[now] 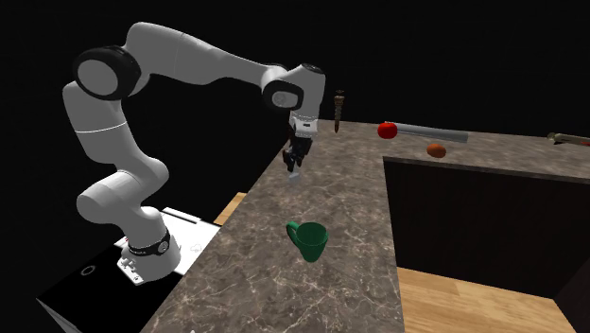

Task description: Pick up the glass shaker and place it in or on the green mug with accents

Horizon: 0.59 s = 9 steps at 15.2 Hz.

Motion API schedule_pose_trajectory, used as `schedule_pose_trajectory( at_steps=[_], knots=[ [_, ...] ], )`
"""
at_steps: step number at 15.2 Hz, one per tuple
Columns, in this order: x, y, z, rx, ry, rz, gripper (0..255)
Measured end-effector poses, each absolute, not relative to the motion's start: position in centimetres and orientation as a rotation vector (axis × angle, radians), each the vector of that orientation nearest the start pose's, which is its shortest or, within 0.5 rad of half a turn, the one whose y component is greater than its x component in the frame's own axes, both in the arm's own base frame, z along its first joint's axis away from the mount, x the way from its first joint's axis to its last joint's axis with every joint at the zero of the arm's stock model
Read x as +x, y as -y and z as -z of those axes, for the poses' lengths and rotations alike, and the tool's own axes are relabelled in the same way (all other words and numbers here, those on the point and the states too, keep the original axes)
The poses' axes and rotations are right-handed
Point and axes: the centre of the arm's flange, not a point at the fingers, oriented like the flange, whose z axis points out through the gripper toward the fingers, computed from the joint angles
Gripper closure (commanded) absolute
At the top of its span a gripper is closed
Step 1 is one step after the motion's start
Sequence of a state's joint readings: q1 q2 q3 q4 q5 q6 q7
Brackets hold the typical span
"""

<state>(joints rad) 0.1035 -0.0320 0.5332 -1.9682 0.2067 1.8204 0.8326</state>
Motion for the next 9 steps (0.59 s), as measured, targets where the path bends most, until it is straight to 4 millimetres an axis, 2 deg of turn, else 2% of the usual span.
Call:
schedule_pose_trajectory(
  at_steps=[6, 9],
  knots=[
    [42.0, -33.4, -50.3, -3.045, -0.399, -0.323, 255],
    [43.4, -31.1, -50.9, -3.045, -0.400, -0.323, 255]
  ],
)
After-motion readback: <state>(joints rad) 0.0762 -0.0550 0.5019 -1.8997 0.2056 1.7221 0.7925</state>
